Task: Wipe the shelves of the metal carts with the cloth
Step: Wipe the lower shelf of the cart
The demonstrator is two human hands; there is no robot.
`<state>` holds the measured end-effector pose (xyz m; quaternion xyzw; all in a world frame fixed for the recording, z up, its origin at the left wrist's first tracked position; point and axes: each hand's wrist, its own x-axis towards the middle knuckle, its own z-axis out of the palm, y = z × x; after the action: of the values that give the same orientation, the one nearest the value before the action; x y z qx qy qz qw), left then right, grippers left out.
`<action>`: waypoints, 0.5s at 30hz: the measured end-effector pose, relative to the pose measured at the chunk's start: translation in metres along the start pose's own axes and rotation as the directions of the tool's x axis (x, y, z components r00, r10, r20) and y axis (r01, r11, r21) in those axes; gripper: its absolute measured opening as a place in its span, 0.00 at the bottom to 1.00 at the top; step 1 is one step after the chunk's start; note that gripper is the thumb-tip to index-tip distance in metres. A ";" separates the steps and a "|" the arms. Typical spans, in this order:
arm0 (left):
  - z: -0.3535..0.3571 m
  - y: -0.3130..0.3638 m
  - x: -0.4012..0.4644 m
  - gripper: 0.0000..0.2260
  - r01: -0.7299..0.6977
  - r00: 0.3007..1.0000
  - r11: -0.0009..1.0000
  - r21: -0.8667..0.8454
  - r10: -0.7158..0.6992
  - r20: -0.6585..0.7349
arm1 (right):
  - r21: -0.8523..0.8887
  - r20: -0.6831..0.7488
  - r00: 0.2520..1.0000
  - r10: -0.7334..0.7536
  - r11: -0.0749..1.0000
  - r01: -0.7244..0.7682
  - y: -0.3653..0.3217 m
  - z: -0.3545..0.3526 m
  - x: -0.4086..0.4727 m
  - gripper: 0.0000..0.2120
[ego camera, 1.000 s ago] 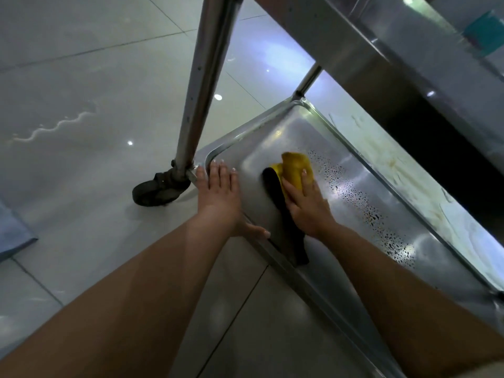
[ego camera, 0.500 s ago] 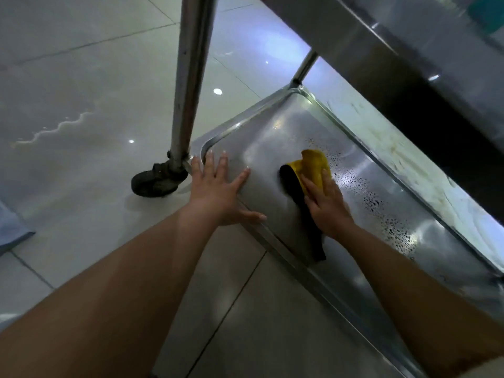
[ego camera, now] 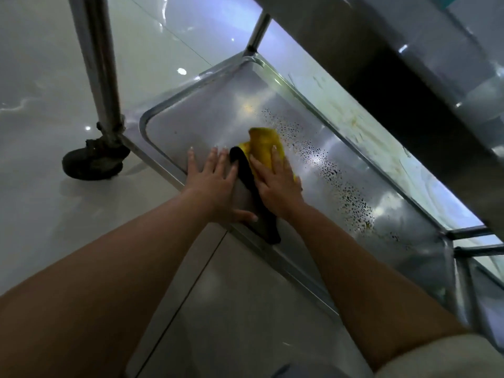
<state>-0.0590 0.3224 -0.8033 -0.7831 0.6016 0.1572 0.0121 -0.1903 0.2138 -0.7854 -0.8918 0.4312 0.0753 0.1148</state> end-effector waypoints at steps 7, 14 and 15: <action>-0.003 0.000 0.002 0.61 0.015 1.000 1.000 0.015 -0.015 -0.001 | 0.004 -0.080 0.993 -0.081 0.997 0.082 0.042 -0.002 0.005 0.23; -0.011 0.031 0.005 0.55 0.138 0.990 0.989 -0.047 -0.138 0.003 | -0.005 -0.181 0.957 0.227 0.973 -0.232 0.156 0.003 -0.079 0.23; -0.012 0.039 0.007 0.54 0.147 0.989 0.987 -0.060 -0.147 -0.003 | 0.005 -0.176 0.944 0.278 0.960 -0.281 0.171 0.003 -0.095 0.23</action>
<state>-0.0920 0.3023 -0.7874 -0.8259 0.5373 0.1710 -0.0021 -0.3833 0.1836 -0.7903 -0.8259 0.5608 0.0164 0.0559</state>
